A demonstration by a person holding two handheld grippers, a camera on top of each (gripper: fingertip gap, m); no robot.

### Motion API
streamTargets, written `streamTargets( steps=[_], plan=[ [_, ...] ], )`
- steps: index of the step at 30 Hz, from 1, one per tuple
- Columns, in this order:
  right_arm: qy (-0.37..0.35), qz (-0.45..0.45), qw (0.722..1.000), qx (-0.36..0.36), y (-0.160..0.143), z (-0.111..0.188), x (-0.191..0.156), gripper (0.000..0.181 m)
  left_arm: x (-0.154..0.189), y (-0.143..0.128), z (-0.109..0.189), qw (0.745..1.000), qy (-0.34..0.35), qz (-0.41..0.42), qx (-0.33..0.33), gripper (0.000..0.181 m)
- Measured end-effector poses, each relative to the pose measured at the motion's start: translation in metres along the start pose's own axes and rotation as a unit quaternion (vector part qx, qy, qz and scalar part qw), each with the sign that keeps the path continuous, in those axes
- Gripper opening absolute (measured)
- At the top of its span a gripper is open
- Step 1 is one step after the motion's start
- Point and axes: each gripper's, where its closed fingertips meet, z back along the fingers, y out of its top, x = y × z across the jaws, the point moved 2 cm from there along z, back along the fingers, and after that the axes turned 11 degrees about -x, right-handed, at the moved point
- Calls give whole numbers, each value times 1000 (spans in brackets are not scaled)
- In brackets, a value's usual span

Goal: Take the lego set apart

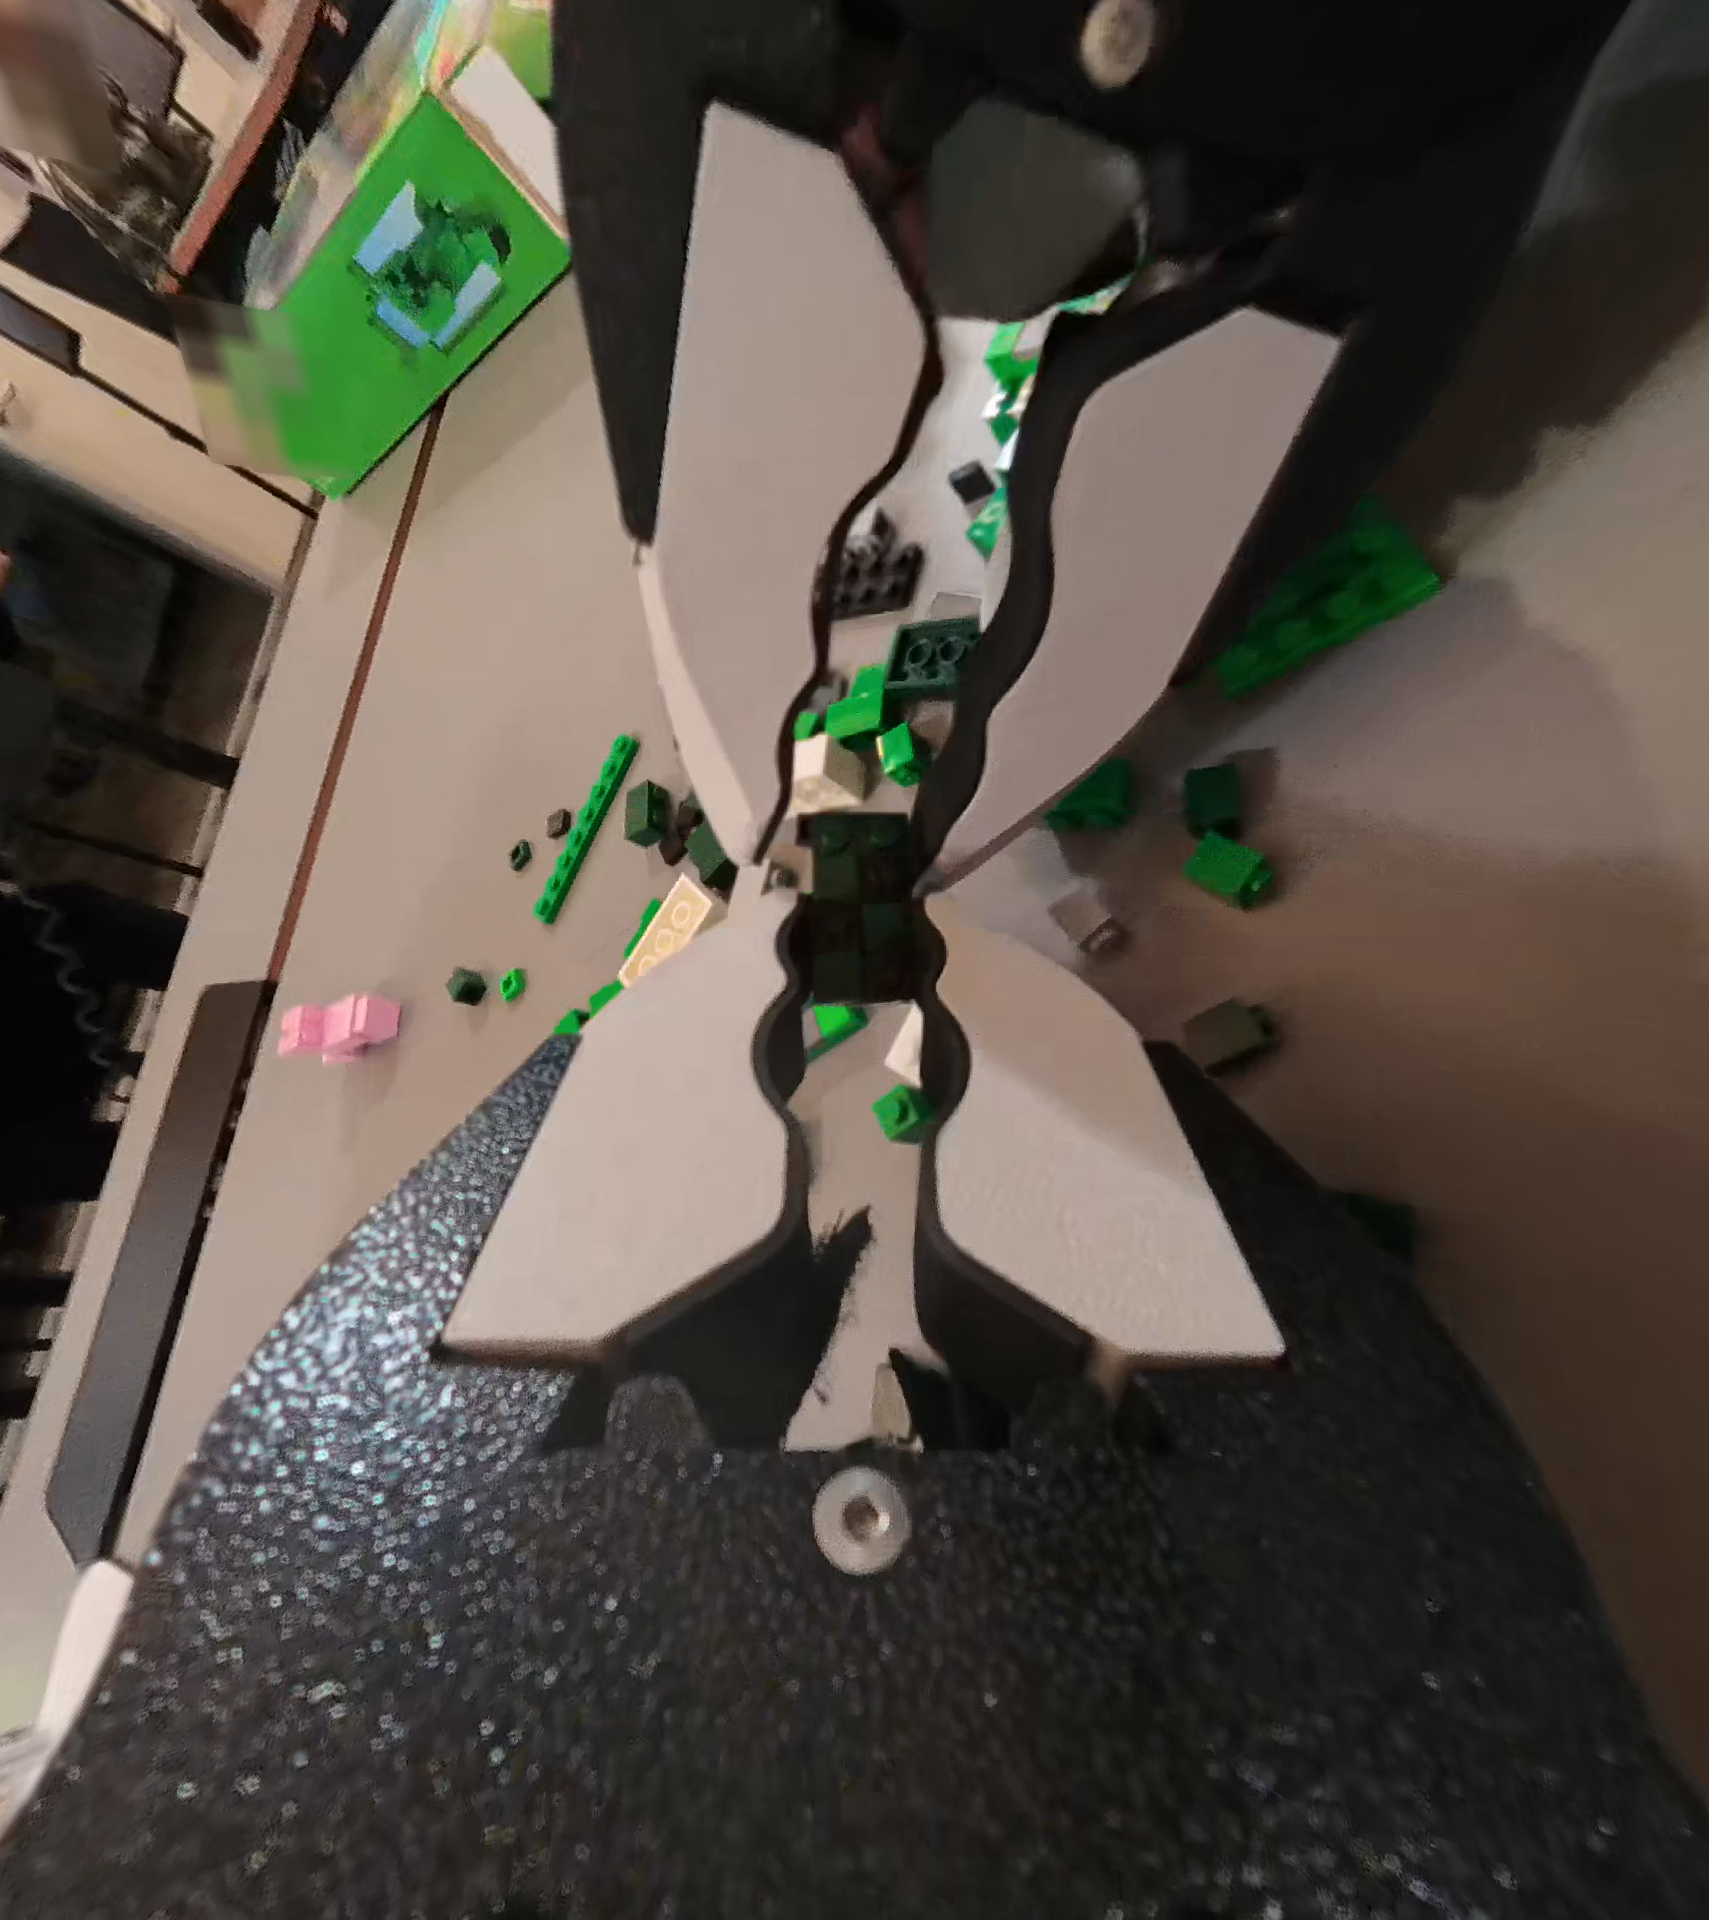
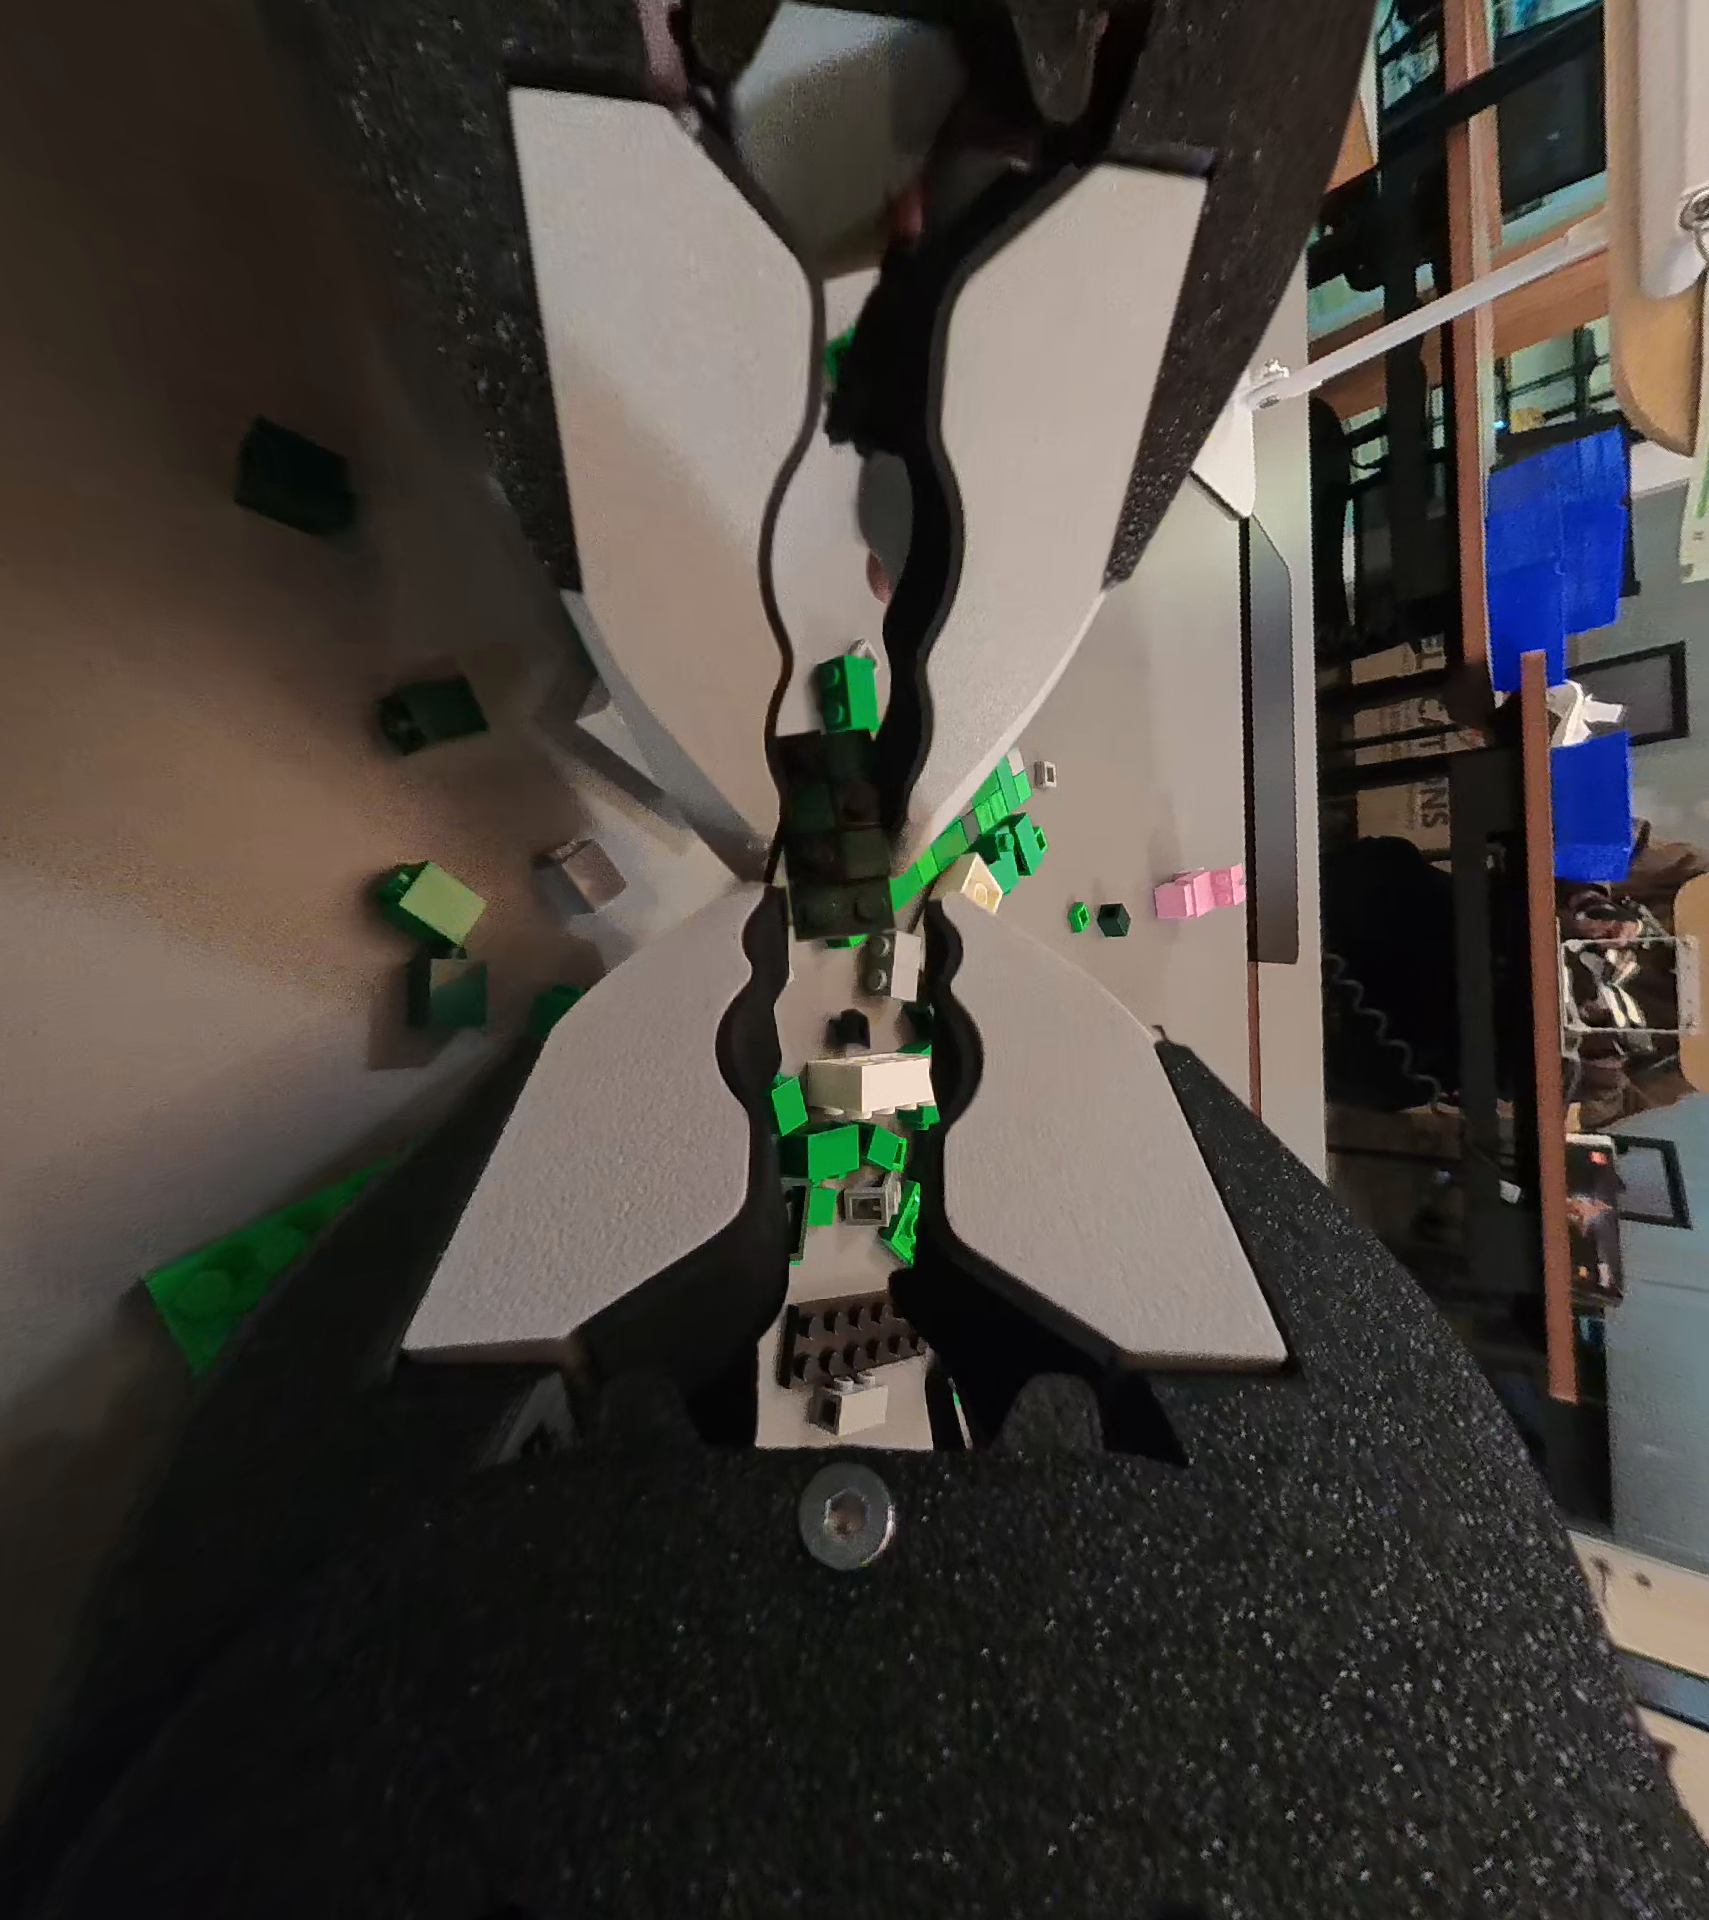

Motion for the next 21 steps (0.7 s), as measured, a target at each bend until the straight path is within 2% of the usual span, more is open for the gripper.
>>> streamTargets(
  steps=[2, 5, 7, 9, 11, 13, 18, 21],
  plan=[
    [5, 7, 1000, -2, 0, 0, -2, 17, 1, 1, 0, 1000, 3, -5, -5, 17],
    [13, 0, 1000, 3, -2, 0, -2, 17, 1, 1, -1, 999, -16, 33, 3, 17],
    [23, -16, 1000, 12, -4, 2, 0, 16, -6, -3, -2, 999, -2, 48, -11, 27],
    [29, -33, 999, 25, -5, 4, 2, 16, -7, -3, 0, 999, 2, 46, 0, 23],
    [26, -46, 998, 32, -7, 6, 6, 17, -7, -1, 1, 997, -10, 74, 16, 18],
    [14, -55, 998, 33, -8, 6, 10, 16, -10, -1, 2, 992, -39, 120, 22, 21],
    [-36, -72, 995, 54, -7, 11, 24, 16, -21, 7, 15, 953, -123, 255, 104, 26],
    [-54, -71, 993, 75, -2, 16, 27, 17, -23, 14, 21, 925, -165, 307, 150, 21]
  ],
)
